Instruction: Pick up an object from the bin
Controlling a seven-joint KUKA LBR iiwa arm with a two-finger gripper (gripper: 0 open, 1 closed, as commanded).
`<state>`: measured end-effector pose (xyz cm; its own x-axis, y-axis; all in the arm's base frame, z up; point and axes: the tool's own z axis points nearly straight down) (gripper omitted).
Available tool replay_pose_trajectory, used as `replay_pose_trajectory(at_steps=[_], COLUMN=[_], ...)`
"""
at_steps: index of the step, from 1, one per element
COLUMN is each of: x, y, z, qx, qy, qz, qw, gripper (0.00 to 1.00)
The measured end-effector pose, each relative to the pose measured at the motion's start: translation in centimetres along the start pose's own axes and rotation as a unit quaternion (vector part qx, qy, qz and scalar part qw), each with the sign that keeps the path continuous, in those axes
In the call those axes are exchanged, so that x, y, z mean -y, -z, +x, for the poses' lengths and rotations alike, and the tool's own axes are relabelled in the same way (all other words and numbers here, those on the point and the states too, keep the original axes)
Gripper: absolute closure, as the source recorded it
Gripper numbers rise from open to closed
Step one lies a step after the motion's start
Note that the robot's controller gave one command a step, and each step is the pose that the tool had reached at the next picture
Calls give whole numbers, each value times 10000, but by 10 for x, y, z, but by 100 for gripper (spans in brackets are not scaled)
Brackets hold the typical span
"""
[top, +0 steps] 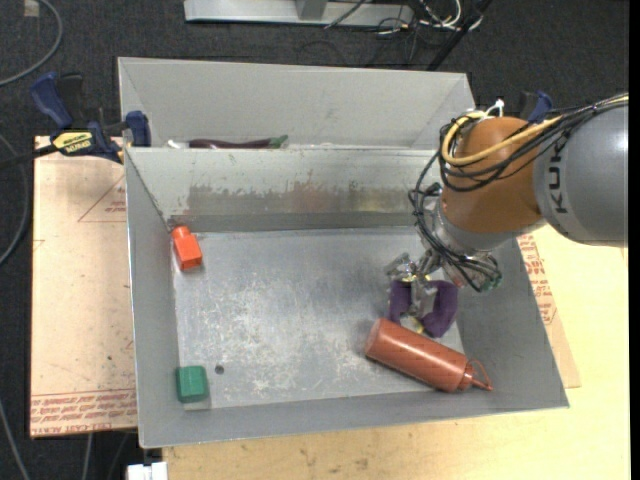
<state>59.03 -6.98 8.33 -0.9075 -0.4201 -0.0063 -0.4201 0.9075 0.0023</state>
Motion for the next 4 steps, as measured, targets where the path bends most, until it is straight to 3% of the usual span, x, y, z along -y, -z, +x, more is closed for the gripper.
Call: replay_pose_trajectory(at_steps=[1,2,3,4], x=[24,47,46,34], y=[-9,105,104,252], z=[-6,0,0,2], qx=[20,24,21,49], qy=[124,2729,2732,2663], qz=[-2,9,1,18], qw=[9999,9620,9620,9639], gripper=[100,100,100,100])
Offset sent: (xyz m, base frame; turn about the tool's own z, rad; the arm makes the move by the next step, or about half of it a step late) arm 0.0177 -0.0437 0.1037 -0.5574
